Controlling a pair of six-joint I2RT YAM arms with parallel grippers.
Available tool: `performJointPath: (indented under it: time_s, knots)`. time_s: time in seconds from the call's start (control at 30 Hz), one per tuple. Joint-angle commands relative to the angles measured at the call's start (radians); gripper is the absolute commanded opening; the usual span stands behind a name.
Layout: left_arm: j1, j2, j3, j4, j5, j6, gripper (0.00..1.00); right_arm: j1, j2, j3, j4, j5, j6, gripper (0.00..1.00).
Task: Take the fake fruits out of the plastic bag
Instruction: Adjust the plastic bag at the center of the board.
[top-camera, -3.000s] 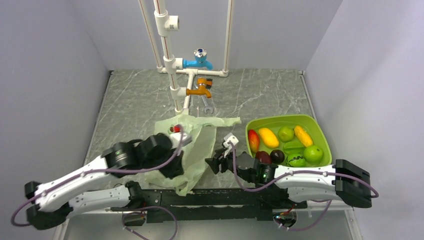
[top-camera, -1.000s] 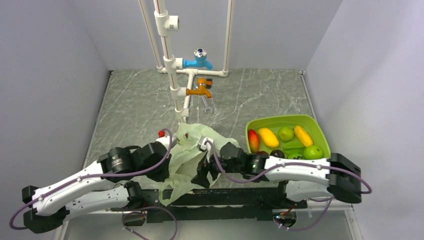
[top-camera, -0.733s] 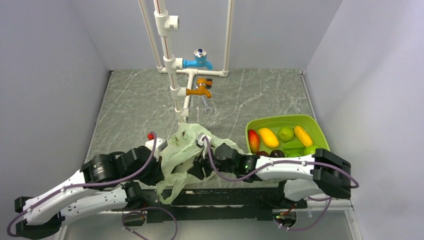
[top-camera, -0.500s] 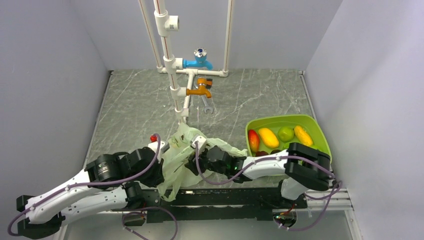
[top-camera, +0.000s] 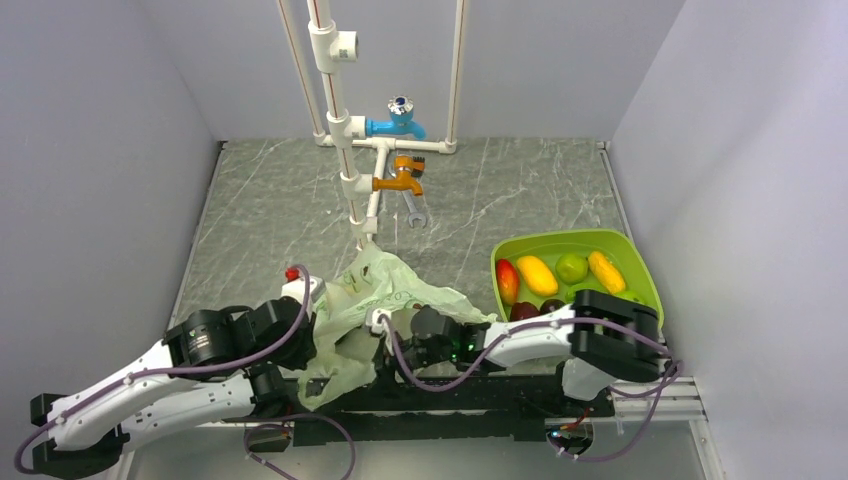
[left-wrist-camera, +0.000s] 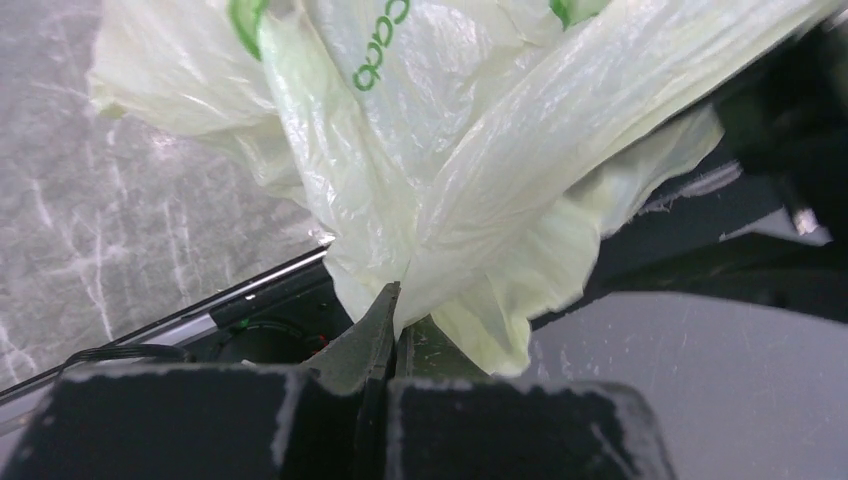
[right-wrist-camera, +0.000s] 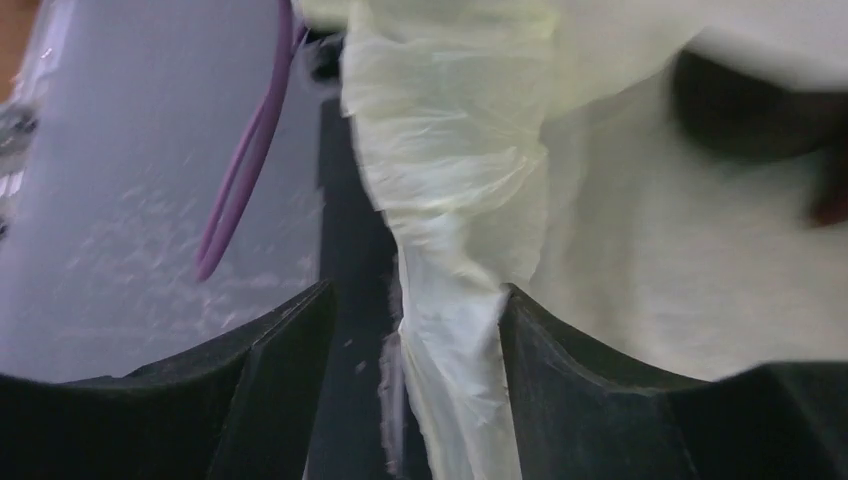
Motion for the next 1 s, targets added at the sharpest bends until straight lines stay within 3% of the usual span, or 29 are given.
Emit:
performJointPath:
  time_s: [0.0, 0.1, 0.2, 0.43, 0.6, 0.67, 0.83, 0.97]
  knots:
    - [-0.003, -0.022, 0.058, -0.036, -0.117, -0.056, 0.00, 0.037, 0.128, 0.052, -0.015, -0.257, 0.056, 0.56]
    - [-0.004, -0.036, 0.059, -0.058, -0.134, -0.077, 0.00, 0.060, 0.142, 0.030, -0.015, -0.232, 0.052, 0.52]
    - [-0.003, -0.045, 0.047, -0.085, -0.124, -0.095, 0.00, 0.061, 0.055, 0.005, -0.036, -0.189, 0.051, 0.53]
    - [-0.003, -0.085, 0.004, -0.090, -0.050, -0.084, 0.00, 0.062, -0.235, -0.041, -0.093, -0.034, 0.077, 0.80]
    - [-0.003, -0.117, -0.024, -0.067, -0.008, -0.053, 0.00, 0.062, -0.329, -0.058, -0.079, 0.121, 0.122, 0.85]
    - [-0.004, -0.121, -0.026, -0.079, -0.007, -0.054, 0.00, 0.062, -0.315, -0.070, -0.058, 0.227, 0.142, 0.83]
    - [-0.003, -0.123, -0.026, -0.083, 0.015, -0.034, 0.00, 0.072, -0.107, -0.046, 0.111, 0.353, 0.106, 0.45]
    - [-0.003, -0.121, -0.052, -0.056, 0.045, -0.015, 0.00, 0.083, 0.091, -0.001, 0.309, 0.470, 0.064, 0.43]
